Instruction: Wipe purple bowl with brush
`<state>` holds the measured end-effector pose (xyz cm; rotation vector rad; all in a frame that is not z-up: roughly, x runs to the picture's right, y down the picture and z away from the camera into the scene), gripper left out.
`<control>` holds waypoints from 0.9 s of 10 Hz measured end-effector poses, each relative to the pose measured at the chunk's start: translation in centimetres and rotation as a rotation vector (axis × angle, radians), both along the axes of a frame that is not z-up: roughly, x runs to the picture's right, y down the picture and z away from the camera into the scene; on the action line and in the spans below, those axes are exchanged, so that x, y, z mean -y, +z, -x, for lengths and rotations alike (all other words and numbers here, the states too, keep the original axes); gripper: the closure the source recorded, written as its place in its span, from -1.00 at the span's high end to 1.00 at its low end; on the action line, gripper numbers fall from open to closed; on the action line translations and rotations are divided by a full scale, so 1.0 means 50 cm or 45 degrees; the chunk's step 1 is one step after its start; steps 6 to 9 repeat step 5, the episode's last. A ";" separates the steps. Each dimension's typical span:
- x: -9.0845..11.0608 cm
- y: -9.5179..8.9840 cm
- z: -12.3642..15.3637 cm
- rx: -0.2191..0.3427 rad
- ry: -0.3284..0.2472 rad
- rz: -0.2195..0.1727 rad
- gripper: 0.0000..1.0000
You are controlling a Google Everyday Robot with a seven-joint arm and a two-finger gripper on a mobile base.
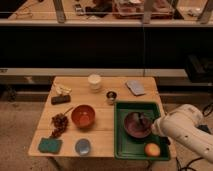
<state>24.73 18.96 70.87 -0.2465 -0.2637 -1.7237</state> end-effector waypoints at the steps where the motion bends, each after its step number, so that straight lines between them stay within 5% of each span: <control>1: -0.004 0.005 0.034 0.026 -0.016 0.006 -1.00; 4: -0.031 0.011 0.087 0.090 -0.060 0.036 -1.00; 9: -0.043 0.008 0.093 0.106 -0.076 0.046 -1.00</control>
